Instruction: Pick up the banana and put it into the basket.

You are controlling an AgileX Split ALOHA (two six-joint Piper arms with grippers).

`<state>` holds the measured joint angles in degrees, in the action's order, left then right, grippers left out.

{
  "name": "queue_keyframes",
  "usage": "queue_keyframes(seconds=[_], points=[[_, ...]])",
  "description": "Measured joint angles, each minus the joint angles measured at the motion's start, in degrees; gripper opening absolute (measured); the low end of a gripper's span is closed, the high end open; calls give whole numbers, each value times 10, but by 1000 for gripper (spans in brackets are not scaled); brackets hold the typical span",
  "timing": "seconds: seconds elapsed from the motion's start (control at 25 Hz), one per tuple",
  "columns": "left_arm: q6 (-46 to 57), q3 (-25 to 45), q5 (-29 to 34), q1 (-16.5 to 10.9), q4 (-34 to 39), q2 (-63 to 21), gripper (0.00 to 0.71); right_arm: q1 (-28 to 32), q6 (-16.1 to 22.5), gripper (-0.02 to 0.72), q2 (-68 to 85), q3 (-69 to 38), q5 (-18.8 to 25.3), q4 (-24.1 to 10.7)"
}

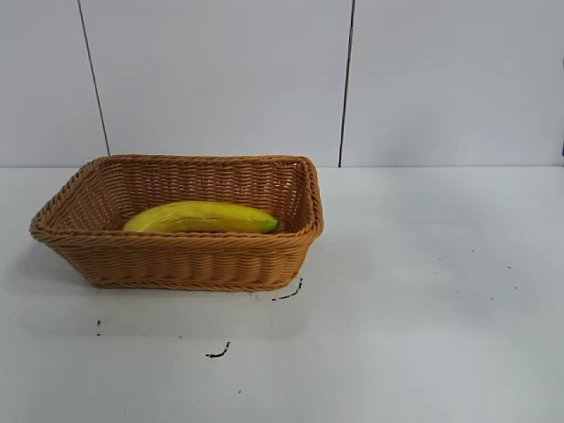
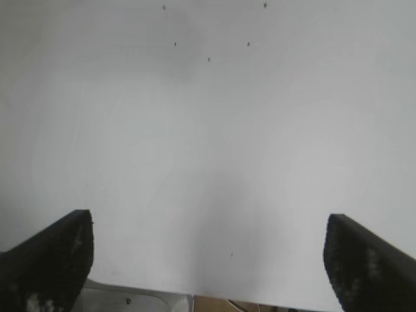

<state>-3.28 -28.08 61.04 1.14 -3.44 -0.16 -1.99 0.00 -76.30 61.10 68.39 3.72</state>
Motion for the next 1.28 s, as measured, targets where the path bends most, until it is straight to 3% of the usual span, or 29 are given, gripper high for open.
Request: queue_keyframes(seconds=[0.2,0.4,0.8,1.28], points=[[0,0,0,0,0,0,695,0,0,689,168,-144,-61,-1],[0,0,0,0,0,0,695,0,-31,689,353,-281,-122,-2],[0,0,0,0,0,0,695,0,-48,689,667,-325,-101,-13],[0,0,0,0,0,0,695,0,-30,689,766,-327,-100,-17]])
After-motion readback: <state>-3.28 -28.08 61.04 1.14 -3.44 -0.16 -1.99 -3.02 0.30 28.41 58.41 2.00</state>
